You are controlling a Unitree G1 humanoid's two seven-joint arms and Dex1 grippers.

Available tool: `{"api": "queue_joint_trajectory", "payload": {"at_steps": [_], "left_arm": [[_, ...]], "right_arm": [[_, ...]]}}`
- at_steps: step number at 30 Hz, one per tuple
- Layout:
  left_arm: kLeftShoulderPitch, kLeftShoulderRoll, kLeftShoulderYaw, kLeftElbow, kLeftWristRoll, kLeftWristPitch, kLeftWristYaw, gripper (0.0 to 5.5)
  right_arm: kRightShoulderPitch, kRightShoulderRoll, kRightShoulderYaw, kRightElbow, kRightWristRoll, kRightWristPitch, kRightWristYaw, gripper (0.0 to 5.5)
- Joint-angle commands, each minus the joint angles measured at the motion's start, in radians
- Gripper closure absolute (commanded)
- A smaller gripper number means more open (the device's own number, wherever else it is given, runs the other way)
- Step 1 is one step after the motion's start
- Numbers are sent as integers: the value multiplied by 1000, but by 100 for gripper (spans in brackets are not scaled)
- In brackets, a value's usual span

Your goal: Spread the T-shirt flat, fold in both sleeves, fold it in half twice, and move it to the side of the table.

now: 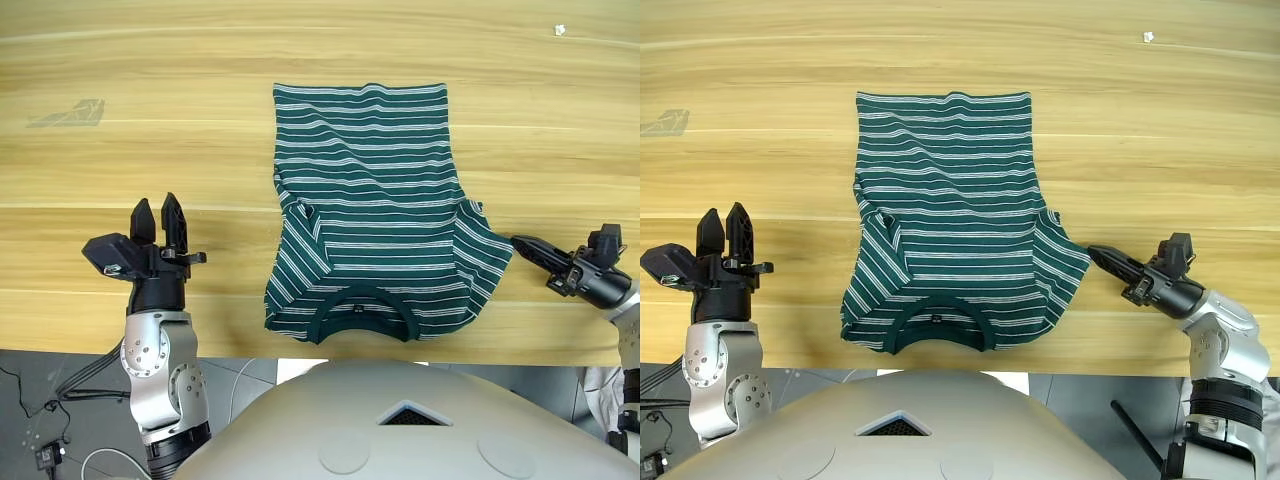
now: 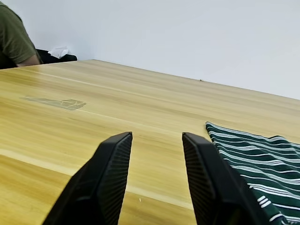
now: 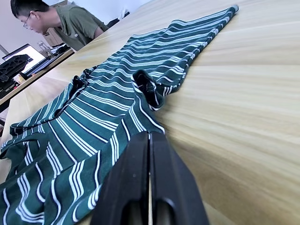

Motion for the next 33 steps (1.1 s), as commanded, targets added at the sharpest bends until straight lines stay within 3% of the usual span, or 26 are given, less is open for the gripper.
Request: {"api": "queue_joint_trajectory", "payload": {"at_steps": [1,7,20,33], "left_arm": [[-7,-5,-3,15,14,7,-4,350],[-9,-8,-5,22,21,4,-8,350],[-37,-24,-26,37,48,2,-7,350],[-56,-44,-48,54,67,-6,-7,350]], "right_arm": [[-12,9,-16,-3,18,14,20,546],[-3,12,-20,-25,27,22,40,546],[-2,55,59,-301,62,91,1,546],[-52,134,279,-434,-55,48,-86,546]]}}
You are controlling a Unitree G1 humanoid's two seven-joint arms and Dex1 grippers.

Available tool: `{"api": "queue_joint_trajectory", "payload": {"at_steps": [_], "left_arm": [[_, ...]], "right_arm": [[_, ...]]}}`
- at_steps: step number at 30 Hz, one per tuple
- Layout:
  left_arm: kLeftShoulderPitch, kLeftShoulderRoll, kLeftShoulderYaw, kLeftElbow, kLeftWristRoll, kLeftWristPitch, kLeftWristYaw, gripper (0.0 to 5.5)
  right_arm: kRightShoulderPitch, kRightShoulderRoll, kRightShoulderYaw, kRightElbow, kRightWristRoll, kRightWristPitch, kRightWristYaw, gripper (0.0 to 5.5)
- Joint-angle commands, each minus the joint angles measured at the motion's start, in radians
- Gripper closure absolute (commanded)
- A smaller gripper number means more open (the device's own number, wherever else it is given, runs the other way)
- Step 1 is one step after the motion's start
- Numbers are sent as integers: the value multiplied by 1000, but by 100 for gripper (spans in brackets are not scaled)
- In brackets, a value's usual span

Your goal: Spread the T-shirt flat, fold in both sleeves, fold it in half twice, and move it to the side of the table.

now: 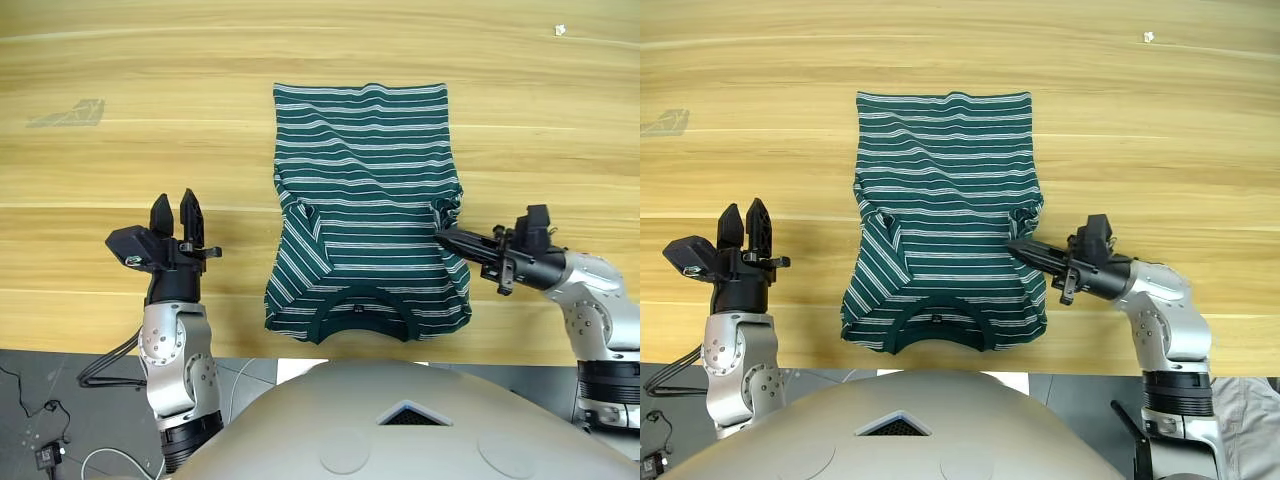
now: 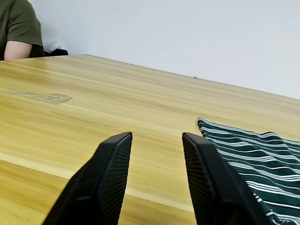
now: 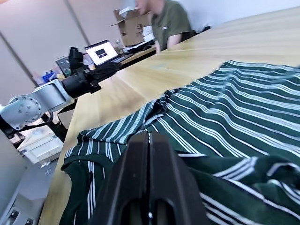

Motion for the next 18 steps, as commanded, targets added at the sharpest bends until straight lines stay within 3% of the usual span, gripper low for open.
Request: {"api": "queue_joint_trajectory", "payload": {"at_steps": [1,18], "left_arm": [[-12,-4,-9,6,19,-4,2,350],[-11,-17,-38,31,38,-23,-5,350]], "right_arm": [[-23,9,50,-1,-55,-26,-28,546],[-58,78,205,35,-163,-101,-91,546]]}}
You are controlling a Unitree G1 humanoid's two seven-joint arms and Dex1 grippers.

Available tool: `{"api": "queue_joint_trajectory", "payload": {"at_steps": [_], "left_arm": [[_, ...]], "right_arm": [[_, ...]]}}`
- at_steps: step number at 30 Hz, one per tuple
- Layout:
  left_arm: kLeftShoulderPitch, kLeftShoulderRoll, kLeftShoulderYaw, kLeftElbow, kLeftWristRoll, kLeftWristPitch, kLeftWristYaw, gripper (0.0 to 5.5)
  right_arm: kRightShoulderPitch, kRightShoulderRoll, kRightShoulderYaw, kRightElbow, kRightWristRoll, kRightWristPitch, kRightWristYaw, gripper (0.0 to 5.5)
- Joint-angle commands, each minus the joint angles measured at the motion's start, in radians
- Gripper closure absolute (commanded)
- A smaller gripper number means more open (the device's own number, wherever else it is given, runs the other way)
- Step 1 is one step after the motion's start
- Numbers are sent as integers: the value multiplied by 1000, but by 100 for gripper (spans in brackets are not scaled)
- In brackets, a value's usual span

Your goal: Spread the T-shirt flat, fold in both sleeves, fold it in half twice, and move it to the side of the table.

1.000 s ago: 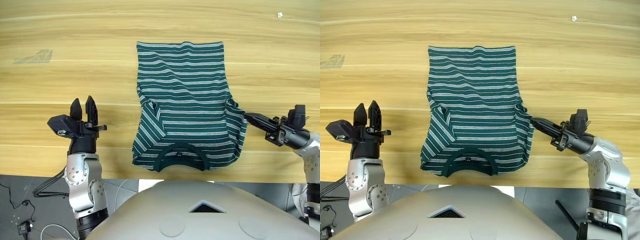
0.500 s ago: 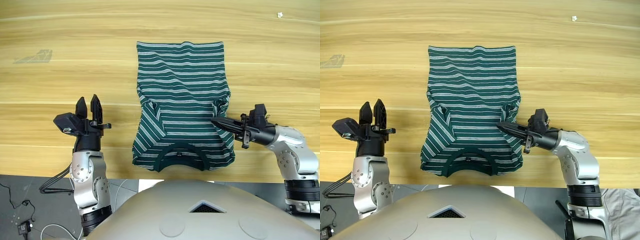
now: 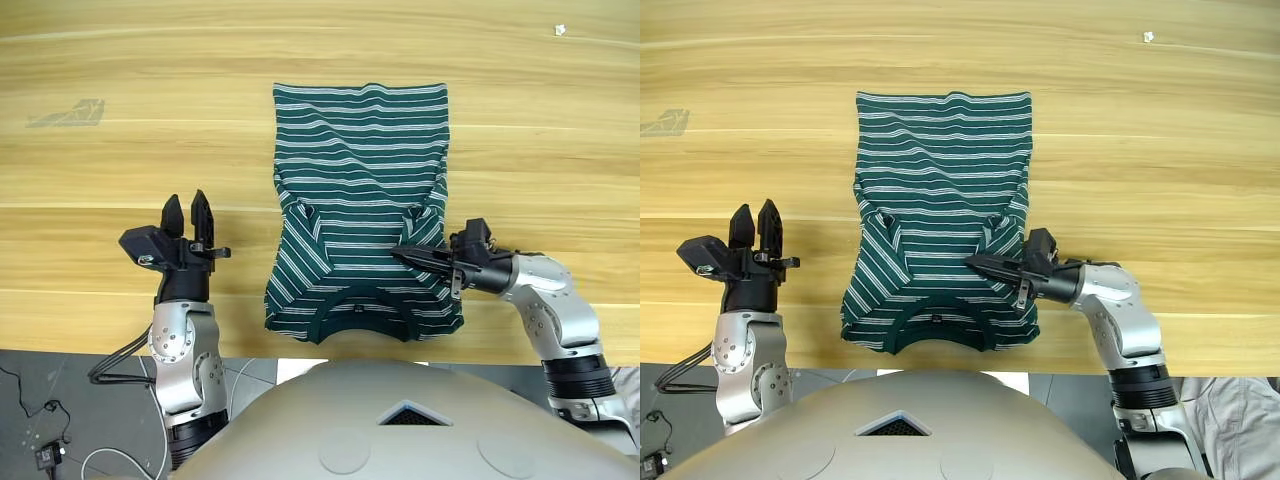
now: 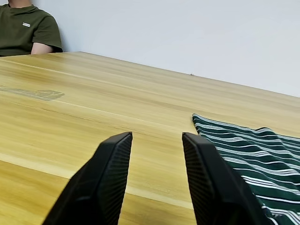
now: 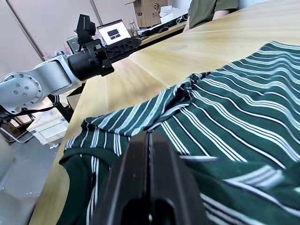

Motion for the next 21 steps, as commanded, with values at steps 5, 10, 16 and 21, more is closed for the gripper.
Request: {"api": "queue_joint_trajectory", "payload": {"at_steps": [5,10,16,21], "left_arm": [[-3,-1,-23,8,25,0,-3,350],[-8,8,-40,4,34,-1,-15,350],[11,196,-22,-63,191,-90,-138,303],[77,474,80,-31,508,-334,-241,235]], "right_arm": [[-24,9,19,26,-21,-20,-28,546],[-9,-12,12,-26,56,35,12,485],[-38,-30,-194,-44,88,-69,-68,381],[9,-132,-385,-14,-45,-318,-88,360]]}}
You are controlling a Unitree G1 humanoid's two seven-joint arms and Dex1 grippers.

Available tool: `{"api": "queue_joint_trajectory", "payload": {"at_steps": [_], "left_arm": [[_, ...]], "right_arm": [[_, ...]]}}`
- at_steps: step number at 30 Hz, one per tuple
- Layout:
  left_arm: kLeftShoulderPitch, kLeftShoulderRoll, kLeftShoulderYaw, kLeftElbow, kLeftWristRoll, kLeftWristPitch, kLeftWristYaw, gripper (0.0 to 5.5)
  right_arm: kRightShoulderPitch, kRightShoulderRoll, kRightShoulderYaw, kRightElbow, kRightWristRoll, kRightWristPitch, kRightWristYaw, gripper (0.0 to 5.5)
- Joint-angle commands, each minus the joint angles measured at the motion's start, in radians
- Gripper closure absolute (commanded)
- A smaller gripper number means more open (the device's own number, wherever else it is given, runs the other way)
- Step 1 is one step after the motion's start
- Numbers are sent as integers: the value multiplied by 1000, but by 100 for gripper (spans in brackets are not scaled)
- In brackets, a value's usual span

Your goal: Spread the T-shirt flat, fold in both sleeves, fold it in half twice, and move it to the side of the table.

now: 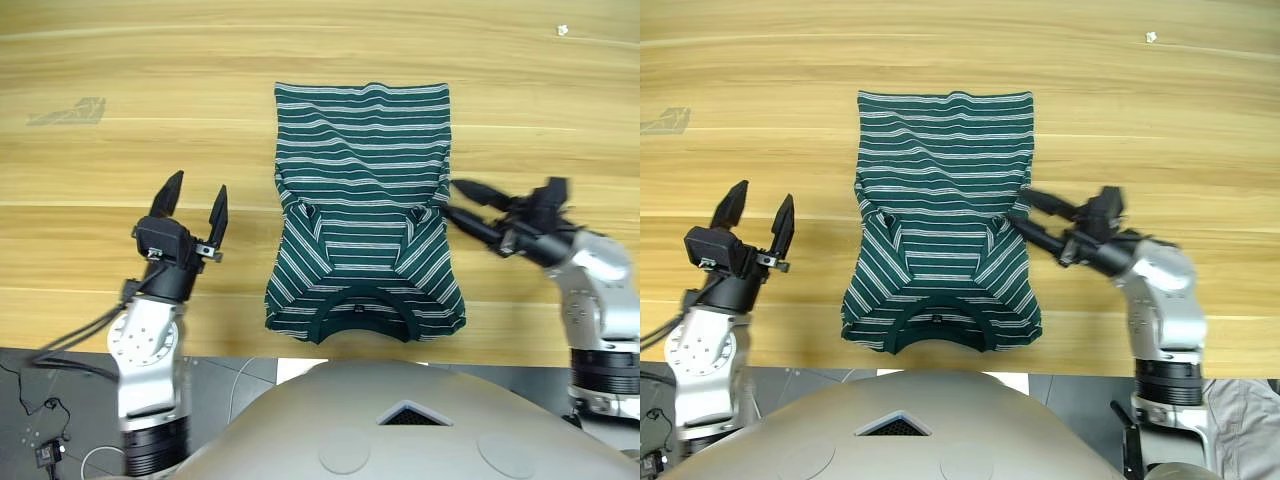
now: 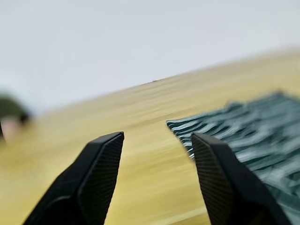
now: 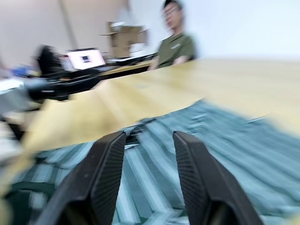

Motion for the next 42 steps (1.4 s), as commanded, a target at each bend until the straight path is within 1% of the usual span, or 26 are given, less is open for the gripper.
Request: {"api": "queue_joint_trajectory", "payload": {"at_steps": [1,3,4,8,11,13,17,21,25,30,32,34,36,39,41,42], "left_arm": [[72,216,56,25,305,-223,-63,235],[98,322,54,53,475,-346,-76,235],[105,351,49,62,514,-380,-82,235],[189,406,16,96,636,-475,-86,235],[211,433,-2,118,692,-516,-86,235],[218,450,-16,120,711,-533,-92,235],[180,470,-90,124,731,-549,-114,235],[119,477,-169,126,740,-544,-134,235],[110,490,-204,133,747,-534,-133,235],[120,497,-237,150,758,-527,-128,235],[131,502,-246,154,761,-527,-127,256],[136,511,-255,162,757,-525,-131,301],[132,518,-266,173,756,-523,-132,332],[129,524,-281,185,758,-518,-126,393],[126,526,-290,190,765,-516,-121,416],[124,528,-293,191,767,-516,-118,438]], "right_arm": [[19,-100,-97,76,-217,-321,-10,360],[43,-176,-70,164,-432,-616,-3,360],[55,-201,-54,195,-495,-717,1,360],[33,-292,6,344,-708,-1099,-39,360],[4,-341,36,463,-833,-1312,-94,360],[-19,-366,67,541,-881,-1405,-138,360],[-23,-378,182,591,-917,-1490,-207,360],[-12,-385,282,587,-929,-1510,-257,360],[-33,-386,333,562,-924,-1506,-318,360],[-58,-398,365,567,-940,-1483,-366,360],[-61,-401,375,566,-947,-1476,-381,360],[-64,-404,385,569,-948,-1465,-395,360],[-64,-405,393,570,-951,-1452,-408,389],[-66,-407,402,568,-961,-1440,-423,455],[-69,-407,408,568,-968,-1435,-432,480],[-69,-407,410,567,-971,-1433,-436,501]]}}
